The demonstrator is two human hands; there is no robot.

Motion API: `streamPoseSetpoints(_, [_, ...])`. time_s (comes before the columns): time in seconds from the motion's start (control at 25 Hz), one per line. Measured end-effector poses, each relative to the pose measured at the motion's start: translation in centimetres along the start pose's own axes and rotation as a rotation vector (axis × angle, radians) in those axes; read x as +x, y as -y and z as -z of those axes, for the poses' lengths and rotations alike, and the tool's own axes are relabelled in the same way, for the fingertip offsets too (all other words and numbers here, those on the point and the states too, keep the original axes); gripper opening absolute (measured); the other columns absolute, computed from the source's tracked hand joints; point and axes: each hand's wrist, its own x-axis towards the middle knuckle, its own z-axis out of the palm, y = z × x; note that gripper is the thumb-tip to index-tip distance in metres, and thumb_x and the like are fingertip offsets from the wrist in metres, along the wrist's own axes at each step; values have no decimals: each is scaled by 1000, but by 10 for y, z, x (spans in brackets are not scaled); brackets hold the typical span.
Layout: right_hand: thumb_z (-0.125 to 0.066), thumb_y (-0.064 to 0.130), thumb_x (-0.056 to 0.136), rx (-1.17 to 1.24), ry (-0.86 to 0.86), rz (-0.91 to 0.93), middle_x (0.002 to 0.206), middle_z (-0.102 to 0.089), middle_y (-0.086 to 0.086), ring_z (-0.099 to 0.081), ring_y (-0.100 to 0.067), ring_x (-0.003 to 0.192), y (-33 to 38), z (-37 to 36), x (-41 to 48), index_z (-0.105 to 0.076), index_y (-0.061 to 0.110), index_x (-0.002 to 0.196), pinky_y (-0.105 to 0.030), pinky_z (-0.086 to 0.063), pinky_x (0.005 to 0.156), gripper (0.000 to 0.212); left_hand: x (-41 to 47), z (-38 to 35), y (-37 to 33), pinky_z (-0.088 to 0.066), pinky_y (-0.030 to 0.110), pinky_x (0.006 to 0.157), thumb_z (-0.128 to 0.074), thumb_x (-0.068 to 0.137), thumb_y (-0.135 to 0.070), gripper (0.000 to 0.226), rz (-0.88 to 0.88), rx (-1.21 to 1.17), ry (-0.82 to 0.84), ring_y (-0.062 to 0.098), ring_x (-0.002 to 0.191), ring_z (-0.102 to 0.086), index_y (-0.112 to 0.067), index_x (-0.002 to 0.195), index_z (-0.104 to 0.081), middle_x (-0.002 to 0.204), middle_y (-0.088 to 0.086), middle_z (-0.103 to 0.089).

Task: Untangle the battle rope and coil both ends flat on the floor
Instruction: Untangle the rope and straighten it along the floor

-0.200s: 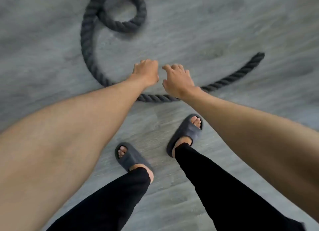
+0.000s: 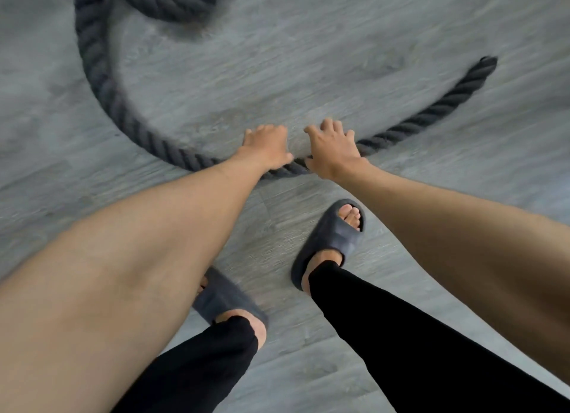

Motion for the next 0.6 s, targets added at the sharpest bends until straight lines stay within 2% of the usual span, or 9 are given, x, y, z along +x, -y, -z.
streamPoseSetpoints(0.12, [-68,32,89,-85,37,-37,136,-39,-17,-36,-37,129,-18,-40,12,-44,16,136,-58,-34,102,55,21,-40,9,-39,46,97,-71,77,-61,61,-25,7,88,32,118,-51,-18,116,-53,122,7,-60])
streamPoseSetpoints(0.24, [-64,15,87,-205,43,-30,132,-42,-19,-39,-37,124,-17,-62,15,-44,14,131,-62,-31,104,49,27,-64,21,-39,48,97,-75,73,-60,70,-29,3,89,31,122,-46,-18,119,-45,126,8,-55])
streamPoseSetpoints(0.32, [-62,6,85,-225,-6,-26,130,-43,-18,-40,-36,122,-12,-64,15,-44,15,130,-61,-31,104,50,27,-70,27,-41,48,98,-72,78,-58,69,-16,8,68,31,124,-46,-15,125,-47,130,8,-53])
streamPoseSetpoints(0.4, [-59,6,88,-217,-5,-15,130,-45,-17,-41,-35,121,-5,-63,14,-46,16,130,-58,-32,103,45,21,-72,36,-43,45,94,-67,84,-58,61,2,-11,79,33,120,-51,-12,122,-52,127,11,-57])
streamPoseSetpoints(0.48, [-53,9,93,-131,27,10,132,-46,-16,-40,-34,125,8,-61,7,-48,18,132,-56,-32,104,41,4,-75,49,-43,42,88,-63,86,-60,57,21,-44,96,36,114,-55,-10,114,-56,120,13,-61])
streamPoseSetpoints(0.6, [-44,16,97,152,73,14,138,-46,-15,-37,-34,133,48,-42,-14,-46,17,140,-52,-32,107,43,-35,-73,74,-44,42,81,-51,88,-69,57,72,-126,11,38,102,-58,-12,91,-55,108,15,-65])
